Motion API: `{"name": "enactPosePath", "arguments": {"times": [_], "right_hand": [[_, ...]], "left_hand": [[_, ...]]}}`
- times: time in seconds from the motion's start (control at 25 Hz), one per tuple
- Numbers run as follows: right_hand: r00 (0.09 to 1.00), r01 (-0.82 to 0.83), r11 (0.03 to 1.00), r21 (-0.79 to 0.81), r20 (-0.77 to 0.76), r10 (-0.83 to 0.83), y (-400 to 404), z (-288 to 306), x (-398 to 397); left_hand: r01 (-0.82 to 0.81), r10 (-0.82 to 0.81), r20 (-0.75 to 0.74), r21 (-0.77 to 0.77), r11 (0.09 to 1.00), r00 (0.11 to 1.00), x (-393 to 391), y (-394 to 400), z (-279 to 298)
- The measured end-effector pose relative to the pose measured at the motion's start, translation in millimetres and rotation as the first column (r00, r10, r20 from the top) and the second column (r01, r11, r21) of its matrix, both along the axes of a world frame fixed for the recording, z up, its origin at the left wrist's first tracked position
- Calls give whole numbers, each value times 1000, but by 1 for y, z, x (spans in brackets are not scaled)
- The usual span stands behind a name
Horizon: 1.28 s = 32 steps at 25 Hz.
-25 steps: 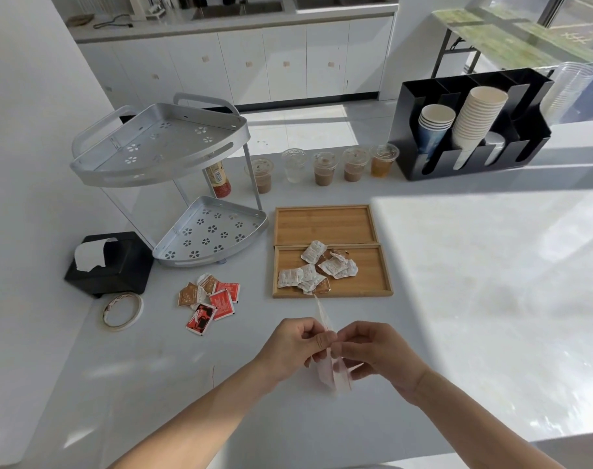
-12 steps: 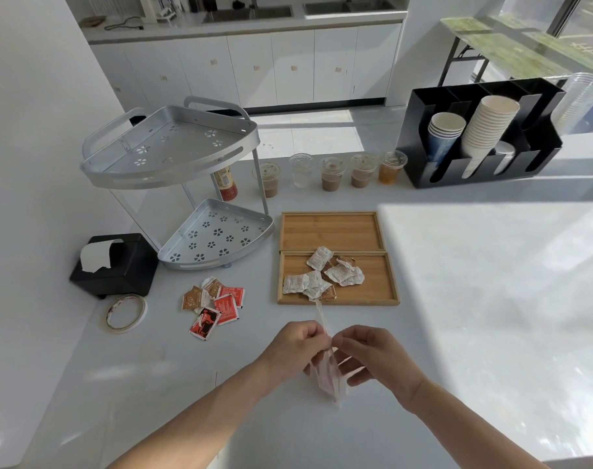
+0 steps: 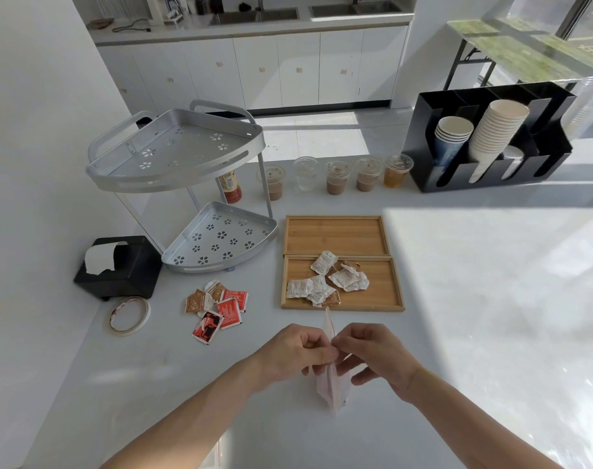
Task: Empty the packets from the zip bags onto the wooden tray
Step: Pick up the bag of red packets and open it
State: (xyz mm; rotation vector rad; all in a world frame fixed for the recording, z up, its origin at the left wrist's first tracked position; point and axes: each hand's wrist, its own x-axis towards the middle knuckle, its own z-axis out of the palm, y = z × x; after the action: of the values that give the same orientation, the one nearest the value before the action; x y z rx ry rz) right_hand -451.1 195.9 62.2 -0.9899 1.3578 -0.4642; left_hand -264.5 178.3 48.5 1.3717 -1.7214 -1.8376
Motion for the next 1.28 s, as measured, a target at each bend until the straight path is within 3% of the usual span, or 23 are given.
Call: {"name": "enactPosePath", "arguments": {"times": [0.2,0.32,0.56,0.68,0.8,1.0,1.12,1.2,1.28], "right_hand": [[983,-98,993,-70,-164,85,-6,-2,0],[959,-173,983,-67,-238,153,-4,-4,1],[848,-356,902,-244,-491,201,-6,-2,0],[750,-410,873,-265,-642,157,-8,-2,-8],[582,-486,832,-270,-809,77,-12,6,-30],[382,-646,729,-227,-923,51,-16,21,-50],[241,-714,682,-156,-970,31,-17,22,-49],[212,-708,692,-144,-977,13,-16,25,-50],[250,-660,719,-218,-966,-64,-13,29,-48]], "left_hand": [[-14,13,15,58,998,1000,-4,-1,4],[13,-6,123,-55,998,992,-9,0,6],[80,15,325,-277,958,945,-13,1,9],[82,114,426,-415,906,897,-8,-5,10],[77,207,500,-488,870,841,12,-15,14],[224,186,600,-542,810,778,19,-19,21],[239,157,603,-523,818,782,16,-23,23],[213,131,576,-490,845,807,15,-23,25],[151,110,508,-446,882,854,8,-19,25]]}}
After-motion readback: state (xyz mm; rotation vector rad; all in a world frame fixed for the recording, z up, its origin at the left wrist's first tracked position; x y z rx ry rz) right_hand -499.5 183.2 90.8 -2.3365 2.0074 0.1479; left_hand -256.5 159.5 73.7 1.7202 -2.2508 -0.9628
